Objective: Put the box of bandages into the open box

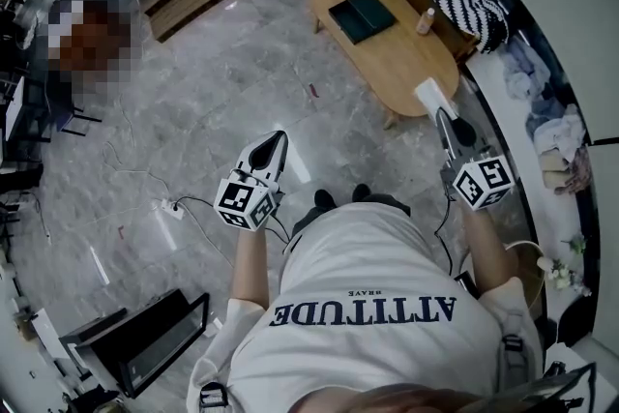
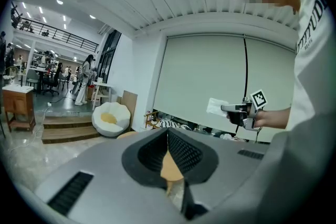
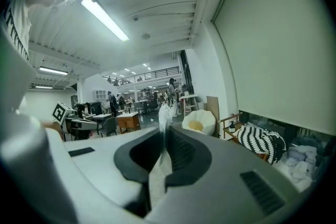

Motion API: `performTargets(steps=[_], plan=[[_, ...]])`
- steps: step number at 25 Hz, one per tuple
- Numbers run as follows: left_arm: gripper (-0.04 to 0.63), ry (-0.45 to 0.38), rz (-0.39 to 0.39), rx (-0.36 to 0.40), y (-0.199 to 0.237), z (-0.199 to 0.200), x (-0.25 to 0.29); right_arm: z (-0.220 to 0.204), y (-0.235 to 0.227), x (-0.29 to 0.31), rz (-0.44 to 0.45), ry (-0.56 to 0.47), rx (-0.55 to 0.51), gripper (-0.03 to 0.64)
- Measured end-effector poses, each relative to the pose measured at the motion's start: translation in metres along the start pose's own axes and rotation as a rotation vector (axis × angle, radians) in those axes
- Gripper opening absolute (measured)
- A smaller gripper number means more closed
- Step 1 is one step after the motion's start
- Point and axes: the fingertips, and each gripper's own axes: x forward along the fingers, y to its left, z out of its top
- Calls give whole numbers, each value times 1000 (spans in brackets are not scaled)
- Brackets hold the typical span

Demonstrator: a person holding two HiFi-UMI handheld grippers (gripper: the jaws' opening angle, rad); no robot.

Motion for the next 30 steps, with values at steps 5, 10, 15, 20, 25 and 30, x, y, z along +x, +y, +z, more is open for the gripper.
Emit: performTargets(steps=[5, 10, 15, 20, 25, 30], plan=[[23, 2, 19, 3, -14, -4, 6, -6, -12, -12, 23, 8, -9, 29], [23, 0, 34, 3, -30, -9, 13, -10, -23, -21, 43, 15, -13, 29], [23, 1, 42, 1, -40, -15, 17, -13, -29, -28, 65, 20, -15, 29], [23, -2, 40, -2, -41, -13, 27, -10, -37, -24, 69, 17, -15, 29], [22, -6, 37, -5, -33, -9, 37, -9, -42, -15, 63, 21, -13, 29], [23, -2, 16, -8, -16, -3, 50, -6, -44, 3, 40, 25, -9, 29]])
